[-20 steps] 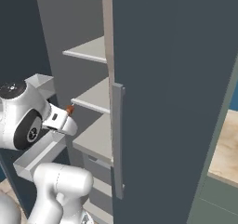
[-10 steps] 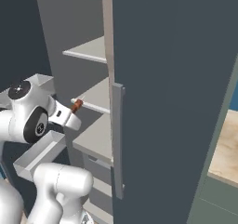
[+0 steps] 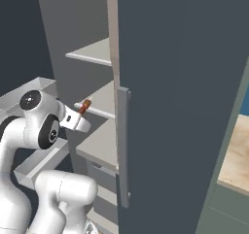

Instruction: Store the kebab skewer in the freezer for long-term storage. Close the freezer door after placing the cooked food.

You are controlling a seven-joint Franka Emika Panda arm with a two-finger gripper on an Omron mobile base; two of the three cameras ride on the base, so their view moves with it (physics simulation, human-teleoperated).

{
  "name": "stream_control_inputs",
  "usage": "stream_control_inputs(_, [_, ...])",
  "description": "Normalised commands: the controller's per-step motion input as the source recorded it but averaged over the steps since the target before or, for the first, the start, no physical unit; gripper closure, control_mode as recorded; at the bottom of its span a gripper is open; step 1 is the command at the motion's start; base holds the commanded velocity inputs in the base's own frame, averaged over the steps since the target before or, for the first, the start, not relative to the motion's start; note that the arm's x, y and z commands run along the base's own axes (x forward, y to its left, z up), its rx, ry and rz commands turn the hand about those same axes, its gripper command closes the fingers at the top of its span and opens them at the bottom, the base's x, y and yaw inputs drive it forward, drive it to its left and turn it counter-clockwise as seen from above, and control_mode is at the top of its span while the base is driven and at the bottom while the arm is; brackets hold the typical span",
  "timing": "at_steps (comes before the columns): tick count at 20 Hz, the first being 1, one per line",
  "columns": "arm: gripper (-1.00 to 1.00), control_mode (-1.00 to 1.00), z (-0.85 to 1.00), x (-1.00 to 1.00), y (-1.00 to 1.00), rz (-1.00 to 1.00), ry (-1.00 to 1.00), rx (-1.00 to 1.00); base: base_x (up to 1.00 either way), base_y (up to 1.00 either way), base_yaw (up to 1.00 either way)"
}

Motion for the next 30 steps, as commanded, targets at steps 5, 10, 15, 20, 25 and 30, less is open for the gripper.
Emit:
stream_control_inputs(5, [1.00,-1.00,-0.08,0.48,0.00,0.00,-0.01,0.00,0.00,0.00,0.00])
stream_control_inputs(10, [1.00,-1.00,-0.07,0.46,0.00,0.00,0.00,0.00,0.00,0.00,0.00])
stream_control_inputs(15, [1.00,-1.00,0.00,0.54,-0.01,0.00,0.00,0.00,0.00,0.00,0.00])
stream_control_inputs(20, [1.00,-1.00,-0.04,0.51,-0.12,0.00,0.01,0.00,0.00,0.00,0.00])
stream_control_inputs(25, [1.00,-1.00,-0.01,0.52,-0.11,0.00,0.06,0.01,0.00,0.00,0.00])
stream_control_inputs(30, [1.00,-1.00,0.00,0.52,-0.06,0.00,0.08,0.00,0.00,0.00,0.00])
